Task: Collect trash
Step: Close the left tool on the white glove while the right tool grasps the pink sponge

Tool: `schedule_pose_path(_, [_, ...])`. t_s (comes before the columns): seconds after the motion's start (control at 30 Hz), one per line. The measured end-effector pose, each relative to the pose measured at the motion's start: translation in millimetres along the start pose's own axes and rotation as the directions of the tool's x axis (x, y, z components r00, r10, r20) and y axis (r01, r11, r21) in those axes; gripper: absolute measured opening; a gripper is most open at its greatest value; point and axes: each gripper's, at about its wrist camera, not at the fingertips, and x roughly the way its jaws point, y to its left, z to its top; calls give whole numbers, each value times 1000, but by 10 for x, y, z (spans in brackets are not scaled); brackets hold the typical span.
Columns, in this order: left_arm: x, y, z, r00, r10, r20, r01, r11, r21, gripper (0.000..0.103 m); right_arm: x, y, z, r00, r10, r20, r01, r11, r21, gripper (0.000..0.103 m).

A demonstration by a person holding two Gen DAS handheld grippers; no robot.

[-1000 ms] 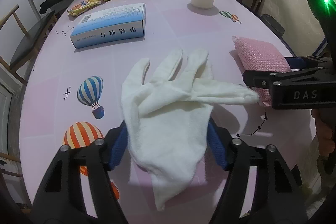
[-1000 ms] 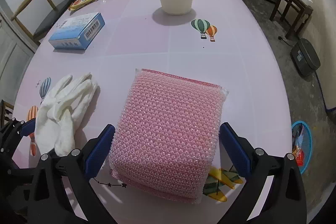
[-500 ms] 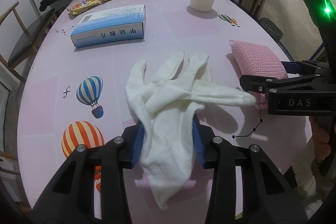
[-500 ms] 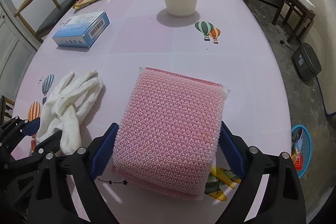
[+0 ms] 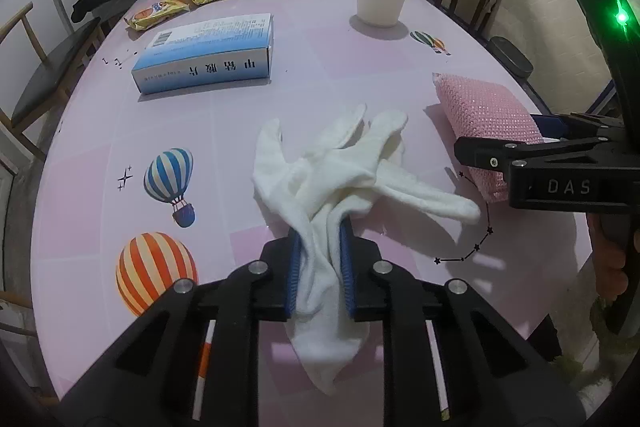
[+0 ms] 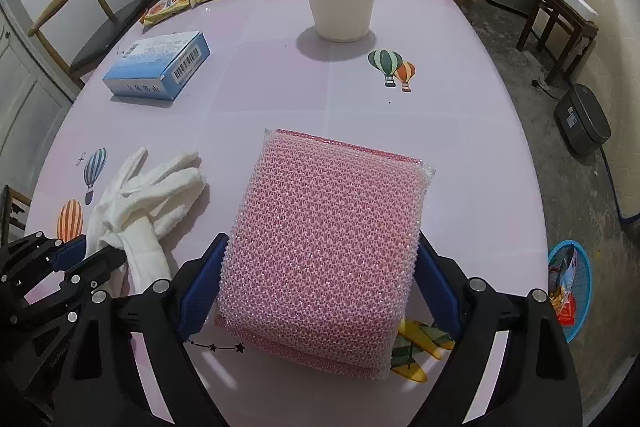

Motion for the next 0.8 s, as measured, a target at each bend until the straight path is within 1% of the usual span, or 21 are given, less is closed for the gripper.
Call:
schedule_pose_path(0.27, [-44,4,2,1000,-8,12,9,1000,-3,13,-56,-17,6,1000,2,12,-2,1000,2,85])
schedule_pose_path(0.8, [-101,0,22,999,-13,29,13,1000,-4,12,-91,-13,6,1000,5,16,-5,1000,-1,85])
